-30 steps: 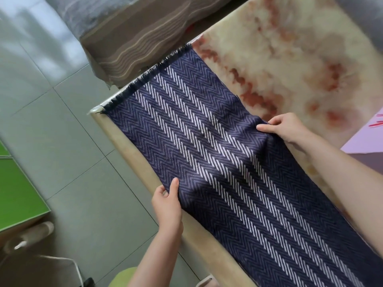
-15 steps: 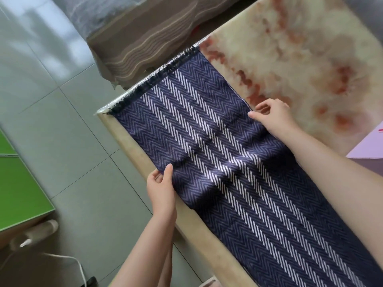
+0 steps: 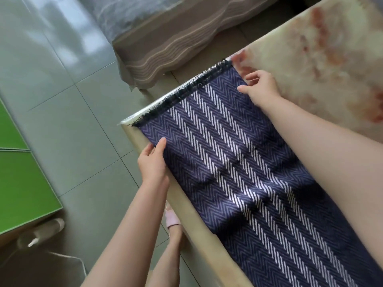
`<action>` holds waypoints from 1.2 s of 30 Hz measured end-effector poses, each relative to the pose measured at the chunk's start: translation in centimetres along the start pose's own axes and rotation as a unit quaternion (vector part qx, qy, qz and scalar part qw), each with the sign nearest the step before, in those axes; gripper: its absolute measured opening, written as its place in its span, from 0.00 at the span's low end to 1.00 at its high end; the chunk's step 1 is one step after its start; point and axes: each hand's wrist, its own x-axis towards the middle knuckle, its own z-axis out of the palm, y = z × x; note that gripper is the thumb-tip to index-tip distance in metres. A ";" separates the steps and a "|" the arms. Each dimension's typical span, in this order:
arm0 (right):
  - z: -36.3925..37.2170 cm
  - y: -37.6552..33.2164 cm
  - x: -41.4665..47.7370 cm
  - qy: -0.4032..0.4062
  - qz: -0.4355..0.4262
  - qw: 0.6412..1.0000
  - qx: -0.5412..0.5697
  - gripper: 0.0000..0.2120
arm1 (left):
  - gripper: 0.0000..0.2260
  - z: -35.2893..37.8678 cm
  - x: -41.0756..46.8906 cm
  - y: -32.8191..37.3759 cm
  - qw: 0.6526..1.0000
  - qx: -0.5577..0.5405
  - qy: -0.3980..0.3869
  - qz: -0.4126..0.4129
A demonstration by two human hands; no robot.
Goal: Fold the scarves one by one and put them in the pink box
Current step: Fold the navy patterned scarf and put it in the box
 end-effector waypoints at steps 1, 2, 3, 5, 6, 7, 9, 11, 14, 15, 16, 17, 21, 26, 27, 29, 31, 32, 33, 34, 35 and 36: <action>0.4 -0.5 0.4 0.004 0.007 1.000 -0.008 0.16 | 0.12 0.0 0.5 0.3 1.000 0.009 -0.001 -0.002; 0.8 -0.8 0.9 0.005 0.010 1.000 -0.017 0.16 | 0.13 -0.1 0.9 0.5 1.000 0.017 0.003 0.000; 1.1 -1.0 1.2 0.007 0.012 1.000 -0.025 0.16 | 0.17 -0.3 1.3 0.7 1.000 0.021 0.010 0.001; 1.5 -1.8 1.3 0.015 0.007 0.999 -0.043 0.13 | 0.23 -0.5 1.9 1.0 0.999 0.026 0.021 0.003; 1.6 -1.8 1.4 0.017 -0.001 0.999 -0.044 0.11 | 0.22 -0.4 2.0 1.2 0.999 0.026 0.021 0.007; 1.7 -1.9 1.7 0.019 -0.009 0.999 -0.047 0.10 | 0.20 -0.3 2.3 1.4 1.000 0.023 0.017 0.011; 1.8 -2.2 1.9 0.027 -0.021 0.998 -0.044 0.07 | 0.15 -0.1 2.7 1.7 1.000 0.013 0.023 0.016; 1.6 -2.6 2.1 0.036 -0.026 0.999 -0.019 0.05 | 0.14 0.2 3.1 2.0 0.999 -0.005 0.046 0.029; 1.5 -3.1 2.7 0.057 -0.047 0.997 -0.010 0.05 | 0.08 0.5 3.5 2.4 0.996 -0.028 0.067 0.053; 1.6 -3.3 2.8 0.057 -0.046 0.997 -0.015 0.06 | 0.06 0.6 3.7 2.5 0.996 -0.029 0.069 0.056; 1.8 -3.3 2.9 0.054 -0.041 0.997 -0.027 0.06 | 0.05 0.6 3.8 2.7 0.996 -0.030 0.070 0.056; 2.0 -3.2 3.1 0.049 -0.034 0.997 -0.041 0.07 | 0.04 0.6 4.1 2.7 0.996 -0.029 0.070 0.054; 2.1 -3.1 3.4 0.044 -0.017 0.998 -0.030 0.10 | 0.08 0.6 4.7 2.7 0.996 -0.019 0.048 0.072; 1.5 -4.0 4.5 -0.025 0.026 0.999 -0.037 0.19 | 0.11 0.9 5.6 3.0 0.992 0.006 0.051 0.114; 1.5 -4.2 4.6 -0.042 0.028 0.998 -0.041 0.19 | 0.10 1.0 5.8 3.0 0.992 0.010 0.056 0.115; 1.5 -4.6 4.6 -0.062 0.018 0.996 -0.062 0.13 | 0.09 0.9 6.1 3.0 0.990 0.026 0.071 0.122; 1.5 -4.8 4.5 -0.052 -0.005 0.998 -0.045 0.09 | 0.05 0.6 6.3 3.0 0.987 0.037 0.081 0.137; 1.5 -4.8 4.4 -0.045 -0.019 0.998 -0.032 0.08 | 0.05 0.6 6.4 3.0 0.985 0.041 0.082 0.145; 1.5 -4.8 4.3 -0.039 -0.032 0.998 -0.024 0.07 | 0.10 0.5 6.5 3.0 0.983 0.051 0.082 0.157; 1.4 -4.9 4.3 -0.034 -0.040 0.998 -0.018 0.07 | 0.15 0.5 6.6 2.9 0.980 0.065 0.084 0.168; 1.5 -4.9 4.4 -0.030 -0.039 0.999 -0.002 0.07 | 0.19 0.6 6.7 2.8 0.977 0.079 0.088 0.178; 1.5 -4.9 4.4 -0.026 -0.035 0.999 0.020 0.09 | 0.20 0.6 6.7 2.7 0.975 0.089 0.090 0.183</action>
